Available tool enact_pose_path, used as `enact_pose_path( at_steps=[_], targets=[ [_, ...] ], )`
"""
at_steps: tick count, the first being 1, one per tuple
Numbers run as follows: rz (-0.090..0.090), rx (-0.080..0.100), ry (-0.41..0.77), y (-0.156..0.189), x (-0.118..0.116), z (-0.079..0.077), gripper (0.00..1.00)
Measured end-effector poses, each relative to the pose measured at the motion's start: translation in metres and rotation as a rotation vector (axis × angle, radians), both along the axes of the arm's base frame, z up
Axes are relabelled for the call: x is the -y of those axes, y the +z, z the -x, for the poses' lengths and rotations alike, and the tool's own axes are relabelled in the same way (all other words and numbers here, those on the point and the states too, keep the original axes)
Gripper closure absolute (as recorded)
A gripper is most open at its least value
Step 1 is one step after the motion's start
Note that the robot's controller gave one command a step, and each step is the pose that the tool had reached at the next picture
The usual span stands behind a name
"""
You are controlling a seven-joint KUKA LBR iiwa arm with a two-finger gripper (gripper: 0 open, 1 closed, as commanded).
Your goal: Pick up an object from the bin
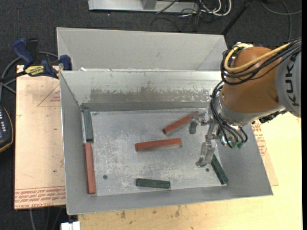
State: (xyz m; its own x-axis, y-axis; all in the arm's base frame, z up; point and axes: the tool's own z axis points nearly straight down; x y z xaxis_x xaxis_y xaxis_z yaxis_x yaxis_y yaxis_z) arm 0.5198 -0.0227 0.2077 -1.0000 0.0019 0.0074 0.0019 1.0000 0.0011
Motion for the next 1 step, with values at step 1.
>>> enact_pose_path(
  at_steps=[1],
  targets=[
    [-0.002, 0.009, 0.189, -0.1373, -0.0455, -0.0233, 0.0]
  ],
)
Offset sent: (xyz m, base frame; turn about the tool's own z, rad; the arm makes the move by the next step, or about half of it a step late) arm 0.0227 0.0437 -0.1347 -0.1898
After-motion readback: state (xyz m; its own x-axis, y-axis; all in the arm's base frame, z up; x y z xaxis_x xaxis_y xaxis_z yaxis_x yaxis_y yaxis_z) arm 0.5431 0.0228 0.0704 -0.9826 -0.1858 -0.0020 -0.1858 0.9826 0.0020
